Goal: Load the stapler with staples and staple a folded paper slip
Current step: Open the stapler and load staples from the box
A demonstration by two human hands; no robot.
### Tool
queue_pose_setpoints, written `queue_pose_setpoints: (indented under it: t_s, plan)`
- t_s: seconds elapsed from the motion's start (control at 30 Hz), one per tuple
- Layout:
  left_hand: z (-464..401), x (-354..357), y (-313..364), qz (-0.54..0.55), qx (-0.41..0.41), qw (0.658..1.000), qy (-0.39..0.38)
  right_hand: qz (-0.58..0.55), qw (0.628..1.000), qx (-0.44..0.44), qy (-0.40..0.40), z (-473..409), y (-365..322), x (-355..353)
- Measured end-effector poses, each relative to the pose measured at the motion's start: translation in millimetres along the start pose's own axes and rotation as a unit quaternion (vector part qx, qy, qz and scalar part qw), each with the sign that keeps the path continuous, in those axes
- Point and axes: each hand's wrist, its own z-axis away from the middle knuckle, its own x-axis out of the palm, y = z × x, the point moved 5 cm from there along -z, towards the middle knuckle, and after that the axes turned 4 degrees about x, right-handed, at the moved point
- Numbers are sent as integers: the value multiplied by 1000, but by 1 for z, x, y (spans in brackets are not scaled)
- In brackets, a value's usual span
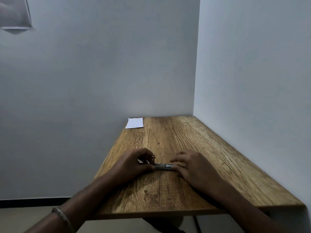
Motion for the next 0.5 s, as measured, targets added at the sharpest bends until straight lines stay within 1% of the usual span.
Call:
queue_pose_setpoints:
  t_s: [0.07,0.3,0.4,0.5]
  plan:
    - [0,-1,-1,-10,-2,1000,0,14,1000,-14,0,2,-1,-2]
    - [-2,-1,-2,-9,-1,1000,-2,36,998,-21,-54,2,-3,8]
    - [-1,-1,-3,17,-4,1000,0,23,999,-21,-29,-1,-5,5]
    - [-1,-2,-5,26,-11,1000,-2,52,998,-18,-22,-3,-5,5]
